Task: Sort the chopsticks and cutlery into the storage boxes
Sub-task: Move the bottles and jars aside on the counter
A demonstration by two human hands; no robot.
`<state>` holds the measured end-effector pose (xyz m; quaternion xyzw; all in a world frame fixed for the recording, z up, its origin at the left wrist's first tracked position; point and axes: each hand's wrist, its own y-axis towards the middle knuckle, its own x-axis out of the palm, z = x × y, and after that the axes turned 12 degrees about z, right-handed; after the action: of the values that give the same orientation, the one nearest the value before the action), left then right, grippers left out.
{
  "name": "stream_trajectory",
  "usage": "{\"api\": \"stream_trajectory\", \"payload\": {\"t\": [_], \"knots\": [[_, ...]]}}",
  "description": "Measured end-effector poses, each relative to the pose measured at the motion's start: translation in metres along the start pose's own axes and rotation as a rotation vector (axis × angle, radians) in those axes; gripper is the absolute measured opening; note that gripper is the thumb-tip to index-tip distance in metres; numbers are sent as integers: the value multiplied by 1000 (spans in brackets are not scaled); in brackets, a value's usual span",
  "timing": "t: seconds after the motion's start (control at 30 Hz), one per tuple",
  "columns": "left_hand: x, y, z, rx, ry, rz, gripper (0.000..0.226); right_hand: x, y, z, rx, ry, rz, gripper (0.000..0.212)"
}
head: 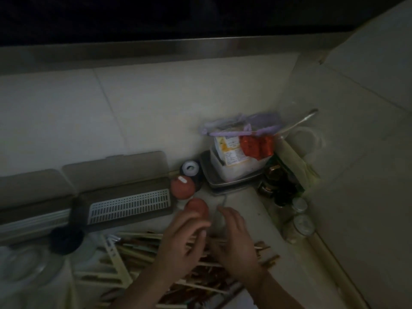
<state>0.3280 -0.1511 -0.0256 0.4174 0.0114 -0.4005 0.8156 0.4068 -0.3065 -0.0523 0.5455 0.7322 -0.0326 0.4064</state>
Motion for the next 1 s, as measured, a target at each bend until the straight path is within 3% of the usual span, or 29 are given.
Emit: {"api": "stream_trajectory", "payload": {"t": [0.1, 0.23, 0.33, 0.47, 0.67, 0.8, 1.0], "knots": [[-18, -3, -16, -219, 69, 28, 18, 37, 19, -20, 104, 97, -94, 83], [-20, -13, -27, -420, 90, 91, 25, 58, 31, -25, 267, 57, -51, 66], [-15, -15, -28, -460, 115, 114, 32, 53, 32, -20, 302, 68, 18, 66], [-7, -14, -22, -381, 123, 50, 41, 6, 18, -16, 380, 232, 180, 78], [45, -17, 4, -47, 101, -256, 26, -88, -32, 27, 445, 196, 468, 75], [73, -14, 9, -102, 146, -223, 33, -123, -56, 58, 574, 141, 620, 74], [80, -11, -4, -127, 273, -251, 31, -133, -65, 91, 667, -6, 661, 65]]}}
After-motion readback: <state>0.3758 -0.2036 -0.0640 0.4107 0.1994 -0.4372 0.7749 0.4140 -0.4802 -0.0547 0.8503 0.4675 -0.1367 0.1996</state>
